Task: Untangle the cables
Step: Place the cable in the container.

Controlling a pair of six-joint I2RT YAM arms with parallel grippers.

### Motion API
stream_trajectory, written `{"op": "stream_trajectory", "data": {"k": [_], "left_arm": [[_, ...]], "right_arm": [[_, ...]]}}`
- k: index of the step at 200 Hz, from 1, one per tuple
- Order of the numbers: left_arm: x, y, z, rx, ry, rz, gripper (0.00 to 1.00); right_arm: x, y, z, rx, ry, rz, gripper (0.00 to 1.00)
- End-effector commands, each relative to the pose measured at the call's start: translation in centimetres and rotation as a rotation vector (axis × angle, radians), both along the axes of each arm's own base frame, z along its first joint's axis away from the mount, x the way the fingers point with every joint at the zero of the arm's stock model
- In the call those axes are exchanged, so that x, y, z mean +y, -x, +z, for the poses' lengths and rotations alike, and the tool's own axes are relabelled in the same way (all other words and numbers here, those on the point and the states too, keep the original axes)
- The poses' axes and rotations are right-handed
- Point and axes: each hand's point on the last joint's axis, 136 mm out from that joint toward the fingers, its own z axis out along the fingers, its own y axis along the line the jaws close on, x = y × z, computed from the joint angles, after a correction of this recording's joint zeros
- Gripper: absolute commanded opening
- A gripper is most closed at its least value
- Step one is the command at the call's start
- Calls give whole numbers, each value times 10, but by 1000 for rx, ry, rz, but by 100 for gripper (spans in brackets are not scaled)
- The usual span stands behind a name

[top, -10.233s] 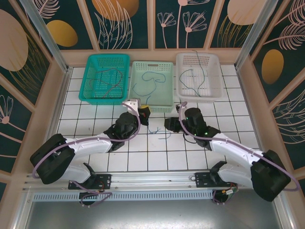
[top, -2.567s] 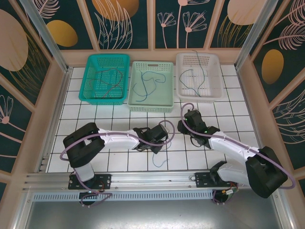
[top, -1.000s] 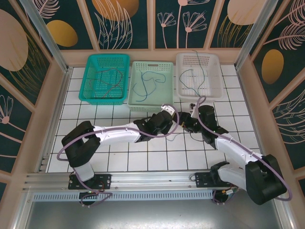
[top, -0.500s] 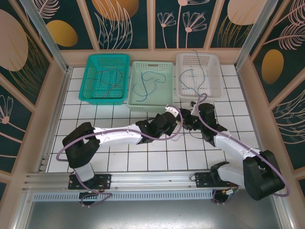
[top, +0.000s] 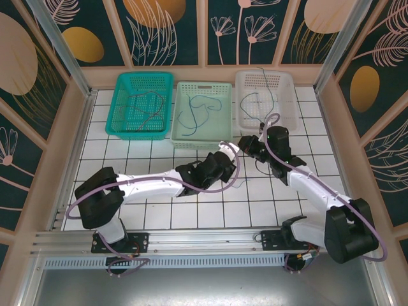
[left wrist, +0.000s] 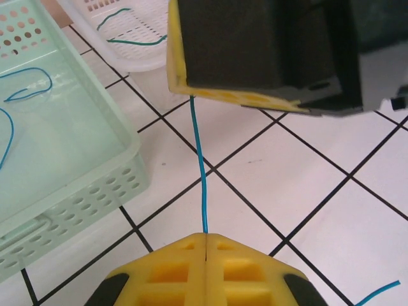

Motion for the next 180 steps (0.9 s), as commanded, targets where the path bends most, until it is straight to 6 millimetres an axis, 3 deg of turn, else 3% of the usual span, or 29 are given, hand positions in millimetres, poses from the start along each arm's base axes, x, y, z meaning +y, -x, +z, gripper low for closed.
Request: {"op": "stream_trajectory", "data": {"k": [1,7,15,50,84,126,152,170,180], "left_arm": [[-6,6,20,-50,46,-38,0],[-6,7,21,-55,46,-41,0],[-6,8,22,-63,47,-40,0],[-7,11,28,-95,64,-45,0],[-8,15,24,-105,46,-62,0],[-12,19,17,-109,19,-78,0],[-8,16,17,-114,13,-54,0],[-3,14,16,-116,3,-25,10],[0,12,17,-117,3,-6,22]], "right_arm": [[-6,-5,7,-39,68,-9,27],[-6,-5,6,-34,65,-7,37],[-4,-5,7,-34,56,-3,42],[0,-5,8,-36,36,8,44],[-1,-8,16,-58,33,1,35],[2,-12,25,-83,17,1,0],[2,-13,30,-102,23,4,0],[1,-14,38,-120,31,4,0],[1,-16,43,-134,34,4,0]]}}
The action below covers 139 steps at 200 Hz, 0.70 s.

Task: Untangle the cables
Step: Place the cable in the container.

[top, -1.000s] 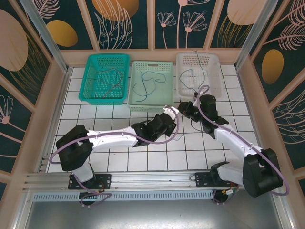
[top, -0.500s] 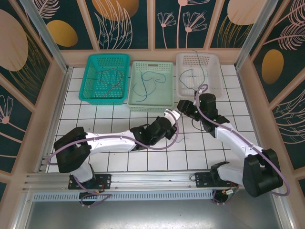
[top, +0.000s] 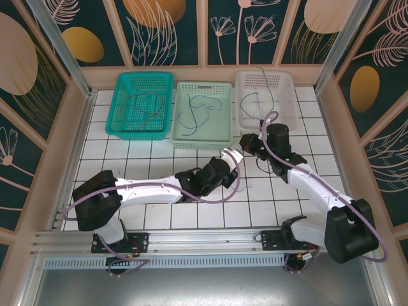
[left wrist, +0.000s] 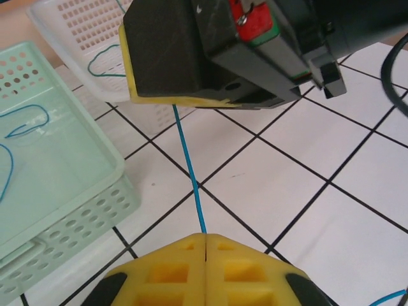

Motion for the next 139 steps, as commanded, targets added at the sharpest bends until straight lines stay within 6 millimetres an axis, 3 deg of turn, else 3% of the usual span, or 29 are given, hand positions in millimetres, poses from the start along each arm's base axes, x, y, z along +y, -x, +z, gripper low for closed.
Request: {"op": "stream_trajectory", "data": {"k": [1,14,19,26,50,70,104,139], "left_arm": [[9,-3,2,-21,-5,47,24],[14,-7,8,-28,10,86,36],[21,-6,-1,-21,-5,104,41],[27,-8,0,-25,4,138,54],[44,-10,10,-41,68,205,83],[47,-5,19,-35,152,188,96],[54,-6,20,-26,223,229,98],[83,-13,19,-20,285,374,99]], "right_arm": [[2,-11,34,-99,2,1,0],[3,-14,43,-122,2,5,0],[3,-15,48,-131,1,6,0],[5,-18,55,-147,1,10,0],[10,-28,76,-190,4,17,0],[16,-34,90,-213,-9,29,0],[30,-40,111,-267,-23,59,0],[51,-65,127,-310,-13,120,0]]}}
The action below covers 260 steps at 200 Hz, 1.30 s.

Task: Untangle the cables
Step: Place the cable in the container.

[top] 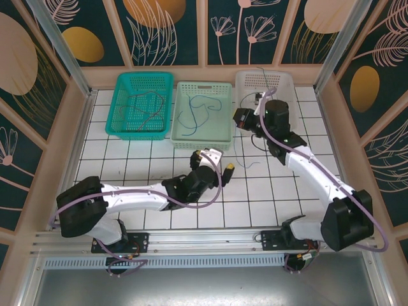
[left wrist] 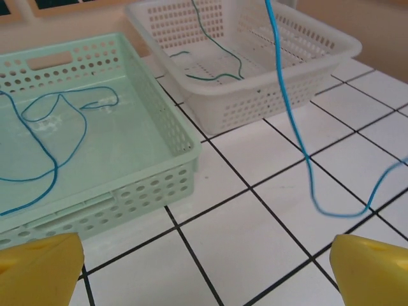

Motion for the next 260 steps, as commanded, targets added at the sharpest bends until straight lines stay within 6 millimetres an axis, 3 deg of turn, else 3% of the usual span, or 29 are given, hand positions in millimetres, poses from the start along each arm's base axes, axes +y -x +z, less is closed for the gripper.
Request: {"op": "stream_trajectory", "data": {"k": [1,49,84,117,147,173,196,221,243,260], "left_arm": [[24,-6,13,-11,116,132,99],[89,-12,4,65,285,270,99],[125,-9,-1,71,319,340,99],[138,-5,-7,81,323,361,99],[141,-4,-14,96,312,374,99],[143,-4,-14,95,309,381,98],[143,-4,-14,92,302,382,99],[144,-5,-14,93,295,386,98],[146,-5,-14,93,291,396,99],[148,-6,-13,92,286,411,99]], "right_arm": [[18,-20,31,-94,1,54,0],[55,-68,56,-130,-24,149,0],[77,-101,53,-126,-30,204,0],[102,-132,28,-59,-69,261,0],[115,-161,-18,51,-63,258,0],[123,-175,-49,117,-50,262,0],[125,-182,-65,143,-43,253,6],[126,-182,-76,163,-34,253,32],[125,-178,-74,164,3,271,62],[122,-176,-65,152,58,256,72]]}}
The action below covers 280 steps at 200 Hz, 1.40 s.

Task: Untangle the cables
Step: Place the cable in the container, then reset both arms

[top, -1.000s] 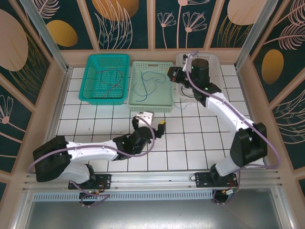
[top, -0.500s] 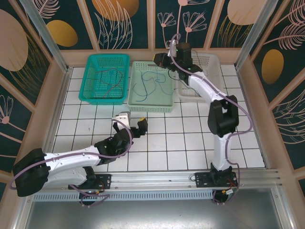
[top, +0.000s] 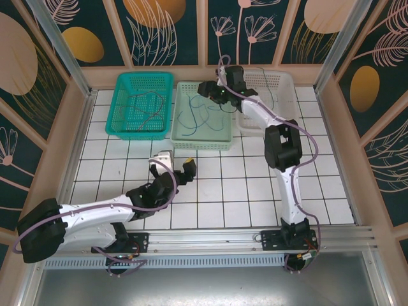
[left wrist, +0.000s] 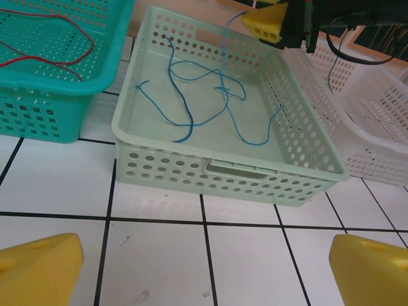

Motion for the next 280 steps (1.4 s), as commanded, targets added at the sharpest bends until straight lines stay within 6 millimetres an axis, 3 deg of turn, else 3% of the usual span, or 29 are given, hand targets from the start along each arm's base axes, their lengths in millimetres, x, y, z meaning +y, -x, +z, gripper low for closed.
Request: {"op": "stream_trajectory", "data": {"k": [1,53,70,83,105,114,126,131,135,136,147,172,193,217,243,280], "left_arm": [[10,-3,4,-3,-3,49,99],[11,-9,14,-18,-41,65,99],[14,-11,17,-24,-62,81,99],[20,-11,23,-35,-77,97,99],[35,-9,35,-73,-80,123,99],[43,-7,39,-89,-75,132,99],[52,-7,42,-107,-73,142,99],[56,-7,42,-112,-74,147,99],[59,-7,41,-112,-76,148,99],[59,-7,41,-112,-77,149,99],[67,-10,38,-108,-85,157,99],[81,-19,35,-96,-118,186,99],[92,-25,37,-99,-141,225,99],[100,-30,39,-108,-170,245,99],[121,-38,38,-106,-197,294,99],[150,-46,44,-154,-282,350,99]], "right_arm": [[3,5,27,-56,46,24,73],[-17,29,57,-103,115,-2,79],[-24,47,69,-153,125,5,78],[-41,65,79,-237,159,-22,78],[-106,93,89,-430,296,-218,83],[-142,105,89,-515,380,-335,86],[-198,124,75,-583,502,-509,91],[-217,129,83,-629,526,-581,93],[-234,137,65,-618,564,-617,93],[-237,138,72,-636,563,-632,93],[-278,156,49,-638,622,-734,93],[-328,185,10,-657,652,-842,93],[-343,195,-9,-667,635,-886,93],[-352,185,-31,-632,676,-890,91],[-348,183,-52,-627,662,-849,88],[-353,182,-64,-611,591,-817,88]]}}
